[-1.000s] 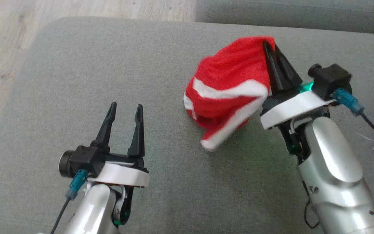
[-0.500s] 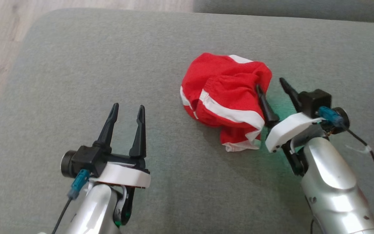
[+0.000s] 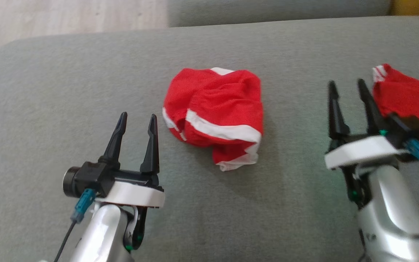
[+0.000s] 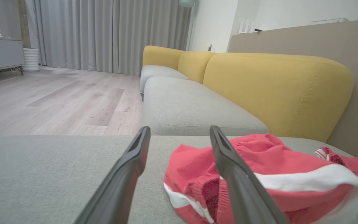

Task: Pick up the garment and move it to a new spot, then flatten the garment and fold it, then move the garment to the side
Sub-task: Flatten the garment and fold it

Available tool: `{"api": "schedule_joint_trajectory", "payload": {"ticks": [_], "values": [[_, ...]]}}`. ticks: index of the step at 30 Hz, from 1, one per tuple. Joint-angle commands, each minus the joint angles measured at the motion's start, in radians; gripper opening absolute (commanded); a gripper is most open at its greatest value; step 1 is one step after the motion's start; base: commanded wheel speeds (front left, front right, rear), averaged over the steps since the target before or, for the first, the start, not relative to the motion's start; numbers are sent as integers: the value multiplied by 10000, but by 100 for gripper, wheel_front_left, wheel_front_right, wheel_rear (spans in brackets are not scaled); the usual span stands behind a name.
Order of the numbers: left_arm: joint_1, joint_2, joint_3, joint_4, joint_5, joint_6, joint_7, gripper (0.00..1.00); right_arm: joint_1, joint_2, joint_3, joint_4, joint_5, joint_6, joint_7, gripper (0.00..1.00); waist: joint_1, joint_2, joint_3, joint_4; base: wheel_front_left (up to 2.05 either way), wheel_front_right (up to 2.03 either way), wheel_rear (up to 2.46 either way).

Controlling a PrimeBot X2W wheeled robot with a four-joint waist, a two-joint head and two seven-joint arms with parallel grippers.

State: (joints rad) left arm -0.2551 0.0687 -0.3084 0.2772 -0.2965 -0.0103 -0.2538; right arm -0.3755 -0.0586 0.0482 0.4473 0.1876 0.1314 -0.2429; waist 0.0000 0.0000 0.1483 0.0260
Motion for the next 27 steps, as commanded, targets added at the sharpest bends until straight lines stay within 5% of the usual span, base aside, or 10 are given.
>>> {"api": "schedule_joint_trajectory", "payload": {"ticks": [1,10,19,27], "values": [[-305,121,372,-377,121,-36,-80,100,96,84,32,-614,-10,-7,-126,100,0,0,-71,-279,0,0,0],[-269,106,339,-451,117,-20,-80,100,1931,84,-879,-1973,277,-7,-175,100,0,0,-125,-690,0,0,0],[-382,198,242,-327,93,-106,0,100,2668,84,-625,-2343,776,-7,-186,100,0,0,35,-938,0,0,0],[-984,393,-224,242,-186,-617,1585,100,2657,84,-409,-2444,930,-7,-188,100,0,0,332,-1223,0,0,0]]}}
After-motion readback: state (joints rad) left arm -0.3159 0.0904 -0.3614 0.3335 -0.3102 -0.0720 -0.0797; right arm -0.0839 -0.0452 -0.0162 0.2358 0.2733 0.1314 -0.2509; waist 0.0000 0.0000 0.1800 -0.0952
